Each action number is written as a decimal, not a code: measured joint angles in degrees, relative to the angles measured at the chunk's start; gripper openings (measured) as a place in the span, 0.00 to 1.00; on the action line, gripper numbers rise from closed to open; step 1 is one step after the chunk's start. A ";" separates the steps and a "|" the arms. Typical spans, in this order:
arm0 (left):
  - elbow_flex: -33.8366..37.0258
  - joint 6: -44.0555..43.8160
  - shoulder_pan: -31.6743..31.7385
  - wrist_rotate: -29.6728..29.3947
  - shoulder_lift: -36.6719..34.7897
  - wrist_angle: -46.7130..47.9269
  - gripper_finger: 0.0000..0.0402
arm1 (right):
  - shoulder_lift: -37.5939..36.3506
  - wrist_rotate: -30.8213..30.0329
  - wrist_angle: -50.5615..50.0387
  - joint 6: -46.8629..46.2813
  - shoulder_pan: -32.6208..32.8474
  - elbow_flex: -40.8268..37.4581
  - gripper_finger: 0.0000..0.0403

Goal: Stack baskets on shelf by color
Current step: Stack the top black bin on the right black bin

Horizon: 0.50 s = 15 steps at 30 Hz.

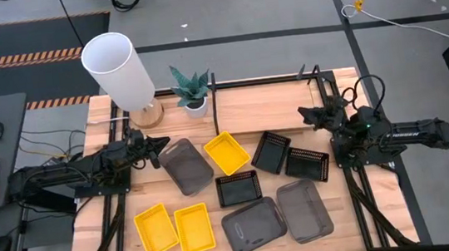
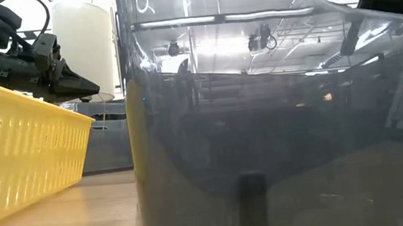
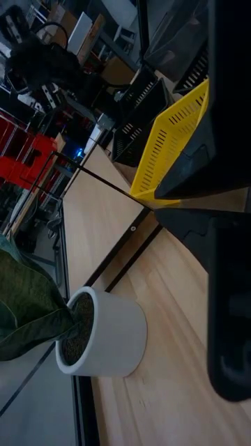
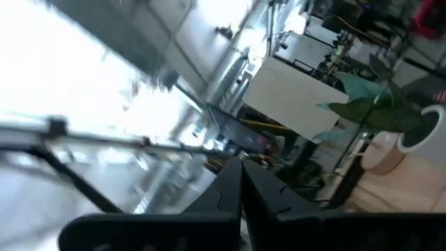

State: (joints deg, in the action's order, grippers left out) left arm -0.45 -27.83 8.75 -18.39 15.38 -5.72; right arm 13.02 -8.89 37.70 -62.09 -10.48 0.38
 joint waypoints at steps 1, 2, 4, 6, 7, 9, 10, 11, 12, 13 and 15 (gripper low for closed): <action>0.02 0.02 0.02 -0.02 0.00 -0.02 0.09 | 0.00 -0.42 0.18 -1.74 -0.02 0.00 0.03; 0.02 0.02 0.02 0.00 -0.02 -0.02 0.09 | -0.02 -0.49 0.19 -2.45 -0.02 0.00 0.03; 0.01 0.00 0.02 -0.01 -0.01 -0.02 0.08 | 0.00 0.18 0.03 -0.95 -0.02 0.00 0.03; 0.01 0.02 0.02 -0.01 -0.01 -0.02 0.08 | 0.08 2.30 -0.25 1.62 -0.02 0.01 0.03; 0.01 0.02 0.02 0.00 -0.02 -0.01 0.07 | 0.21 3.45 -0.45 1.64 -0.02 0.01 0.03; 0.00 0.02 0.02 -0.01 -0.01 -0.02 0.08 | 0.90 5.19 -0.90 -0.37 0.00 0.23 0.03; 0.02 0.02 0.02 -0.02 -0.02 0.00 0.08 | 1.40 6.01 -1.58 -0.95 0.01 0.67 0.03; 0.01 0.00 0.00 -0.02 -0.01 -0.02 0.08 | 1.96 6.93 -2.40 -1.17 0.12 1.34 0.03; 0.00 0.00 0.00 0.00 -0.02 -0.02 0.09 | 2.61 7.65 -3.37 -1.15 0.33 2.16 0.03; 0.02 0.02 0.00 0.00 -0.02 -0.02 0.09 | 3.34 8.01 -4.69 -0.95 0.56 3.12 0.03; 0.01 0.00 0.02 -0.01 -0.01 -0.02 0.10 | 5.06 8.11 -8.66 0.32 1.03 5.33 0.03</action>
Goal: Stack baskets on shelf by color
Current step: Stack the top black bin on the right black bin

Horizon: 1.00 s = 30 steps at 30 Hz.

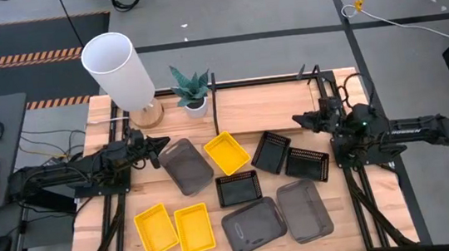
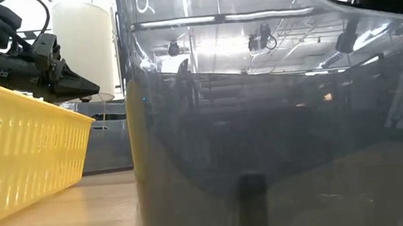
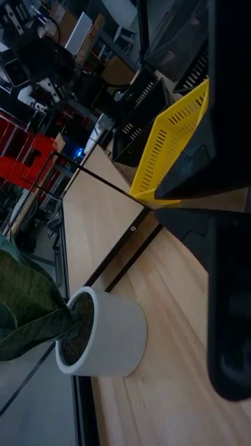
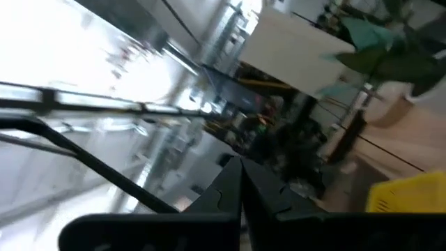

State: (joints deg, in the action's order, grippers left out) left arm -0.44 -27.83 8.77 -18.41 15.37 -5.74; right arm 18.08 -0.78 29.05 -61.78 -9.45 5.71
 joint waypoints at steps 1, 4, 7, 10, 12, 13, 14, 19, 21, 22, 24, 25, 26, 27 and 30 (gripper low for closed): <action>-0.01 0.02 -0.01 -0.01 0.01 0.00 0.10 | 0.97 -0.04 -2.12 0.87 0.25 1.14 0.03; 0.01 0.00 -0.02 -0.01 -0.01 0.00 0.09 | 4.61 -0.71 -7.92 3.50 0.91 4.69 0.03; -0.01 0.00 -0.02 -0.01 0.01 0.00 0.08 | 9.13 -0.93 -12.68 5.15 1.23 7.86 0.03; -0.01 0.02 -0.01 -0.01 0.00 0.00 0.08 | 13.59 0.48 -14.15 7.05 1.25 10.34 0.03; 0.01 0.02 -0.01 0.01 0.00 0.00 0.07 | 16.18 1.00 -14.11 8.13 1.25 11.56 0.03; 0.01 0.02 0.00 0.01 0.00 0.00 0.08 | 17.37 1.07 -14.12 8.39 1.25 12.04 0.03; -0.01 0.01 0.00 -0.01 0.01 0.00 0.08 | 18.50 1.07 -14.15 8.80 1.25 12.44 0.03; 0.00 0.00 0.00 0.00 0.00 0.00 0.09 | 22.92 3.17 -14.13 9.53 1.25 15.26 0.03; 0.00 0.02 -0.02 0.00 0.00 0.00 0.10 | 24.55 4.92 -14.29 10.61 1.47 16.67 0.03; 0.01 0.00 -0.02 0.01 0.01 0.00 0.10 | 25.37 5.48 -14.28 11.39 1.71 17.53 0.03; -0.01 0.02 -0.02 0.00 0.01 0.00 0.10 | 26.89 6.04 -14.16 13.30 2.38 19.15 0.03; 0.00 0.02 0.00 0.00 0.00 0.00 0.10 | 27.64 6.20 -14.18 14.28 2.67 19.95 0.02; 0.01 0.00 -0.01 0.01 0.00 0.00 0.10 | 28.27 6.25 -14.25 15.24 2.82 20.66 0.02; 0.00 0.01 -0.01 0.00 -0.01 0.00 0.10 | 28.83 6.34 -14.35 15.84 2.84 21.42 0.01; -0.01 0.00 -0.01 0.01 0.00 0.00 0.09 | 30.12 6.26 -14.26 16.99 2.84 24.12 0.01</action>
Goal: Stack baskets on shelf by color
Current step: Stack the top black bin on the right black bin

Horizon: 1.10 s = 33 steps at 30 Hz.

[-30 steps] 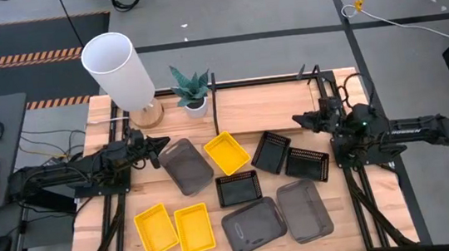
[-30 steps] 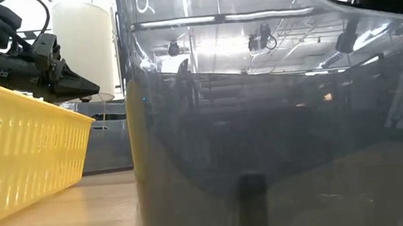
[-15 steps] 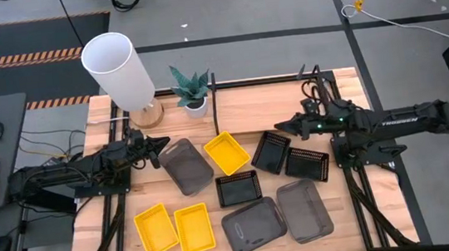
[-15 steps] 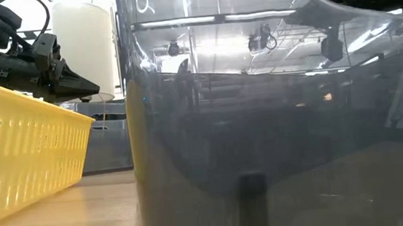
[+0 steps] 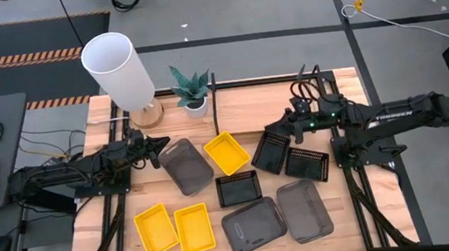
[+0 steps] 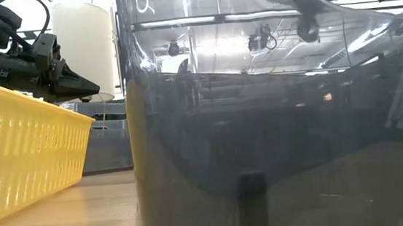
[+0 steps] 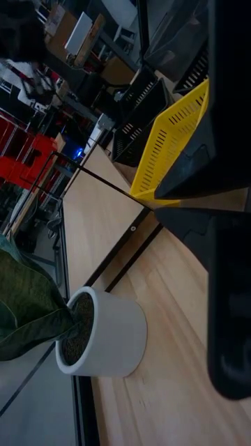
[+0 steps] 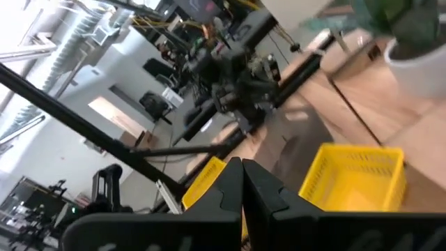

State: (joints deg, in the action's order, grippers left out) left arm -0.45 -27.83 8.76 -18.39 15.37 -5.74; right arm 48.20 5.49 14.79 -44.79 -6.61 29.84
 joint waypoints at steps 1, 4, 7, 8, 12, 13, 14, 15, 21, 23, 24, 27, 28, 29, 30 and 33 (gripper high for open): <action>0.00 0.02 0.02 -0.02 0.01 0.00 0.08 | 0.32 -0.01 0.08 0.38 0.00 1.01 0.01; 0.00 0.00 0.00 -0.02 -0.01 0.00 0.08 | 1.00 0.46 0.00 2.13 0.39 4.50 0.01; 0.02 0.00 0.01 -0.01 0.00 0.00 0.08 | 1.79 3.03 -0.17 5.08 1.17 9.00 0.01; 0.02 0.01 0.01 -0.02 -0.01 0.00 0.08 | 2.08 3.49 0.06 6.55 1.53 10.68 0.01; 0.02 0.02 0.02 0.00 0.01 0.00 0.09 | 2.10 2.27 2.43 15.25 2.80 16.54 0.01; 0.00 0.02 0.02 -0.01 -0.02 0.00 0.10 | 2.00 1.29 3.96 17.36 3.02 17.44 0.01; 0.01 0.01 0.02 -0.01 -0.02 0.00 0.10 | 1.97 0.52 5.80 19.39 3.23 18.13 0.01; 0.02 0.01 0.02 -0.02 0.01 0.00 0.10 | 1.97 0.25 7.52 21.30 3.32 18.61 0.01; 0.02 0.02 -0.01 -0.02 0.00 0.00 0.08 | 2.17 0.16 2.08 20.24 3.91 20.20 0.01; 0.00 0.02 0.01 -0.02 -0.02 0.00 0.08 | 2.21 0.16 -4.63 17.99 3.95 20.96 0.01; 0.01 0.02 -0.01 -0.02 0.01 0.00 0.07 | 2.52 0.12 -8.00 17.15 4.13 21.28 0.01; 0.01 0.02 0.01 -0.01 -0.01 0.00 0.08 | 4.05 0.13 -16.94 15.99 4.90 22.18 0.01; 0.00 0.02 0.02 -0.02 0.00 0.00 0.08 | 4.68 0.11 -19.82 15.97 5.21 22.73 0.01; 0.00 0.02 -0.01 0.00 -0.02 0.00 0.09 | 5.45 -0.01 -22.82 15.95 5.62 23.49 0.01; 0.00 0.00 0.00 -0.02 0.01 0.00 0.09 | 6.37 -0.50 -26.33 16.00 6.16 24.43 0.01; 0.01 0.01 0.00 -0.02 -0.01 0.00 0.10 | 10.26 -2.84 -37.63 16.33 8.01 27.14 0.01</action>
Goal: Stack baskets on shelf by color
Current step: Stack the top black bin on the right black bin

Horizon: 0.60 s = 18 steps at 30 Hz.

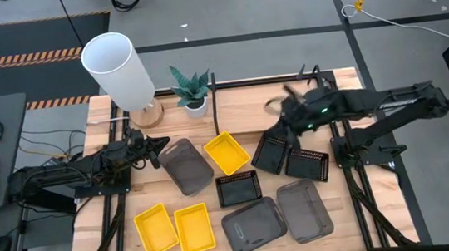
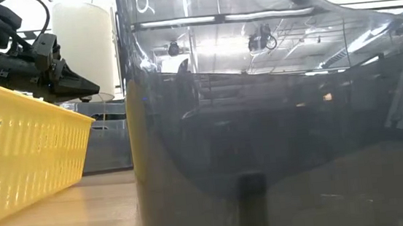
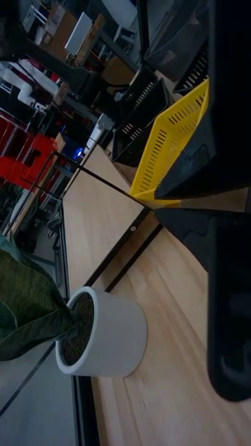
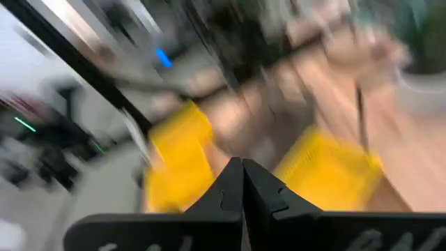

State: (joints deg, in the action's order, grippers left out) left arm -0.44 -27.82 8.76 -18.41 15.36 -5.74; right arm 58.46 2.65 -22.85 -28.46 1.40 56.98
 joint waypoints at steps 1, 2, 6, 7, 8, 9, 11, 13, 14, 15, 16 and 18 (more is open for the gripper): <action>0.00 0.00 0.02 0.00 0.01 0.00 0.10 | 1.49 -0.65 -3.26 0.04 0.51 0.88 0.01; -0.01 0.01 0.00 0.01 0.01 0.00 0.09 | 3.00 -1.32 -6.19 0.05 0.97 1.66 0.01; -0.01 0.01 0.02 0.00 0.00 0.00 0.08 | 9.55 -2.33 -14.47 0.63 2.19 3.34 0.01; 0.01 -0.01 0.01 0.02 0.02 0.00 0.08 | 11.14 -2.59 -16.24 0.67 2.39 3.36 0.01; -0.01 0.01 -0.01 0.00 0.00 0.00 0.08 | 12.63 -2.64 -17.62 0.61 2.54 3.36 0.01; 0.01 0.03 0.00 0.02 0.01 0.00 0.08 | 14.00 -2.61 -18.74 0.31 2.63 3.36 0.01; 0.00 -0.01 0.02 0.02 0.01 0.00 0.07 | 16.67 -1.58 -20.91 0.17 2.74 3.40 0.01; -0.01 0.01 0.01 0.02 0.01 0.00 0.08 | 19.20 0.21 -22.00 0.48 2.74 3.40 0.01; -0.01 0.00 0.01 0.00 0.00 0.00 0.08 | 20.27 0.91 -22.22 0.79 2.74 3.40 0.02; -0.01 -0.01 0.01 0.02 0.02 0.00 0.08 | 21.22 1.68 -22.20 1.28 2.74 3.40 0.02; -0.01 0.01 -0.01 0.00 0.00 0.00 0.09 | 22.18 2.26 -22.19 1.78 2.75 3.40 0.02; 0.00 0.00 0.01 0.02 0.02 0.00 0.09 | 23.76 3.14 -22.20 2.49 2.76 3.40 0.02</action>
State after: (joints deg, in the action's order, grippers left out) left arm -0.44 -27.83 8.77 -18.39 15.38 -5.74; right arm 82.22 5.78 -45.05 -25.97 4.16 60.38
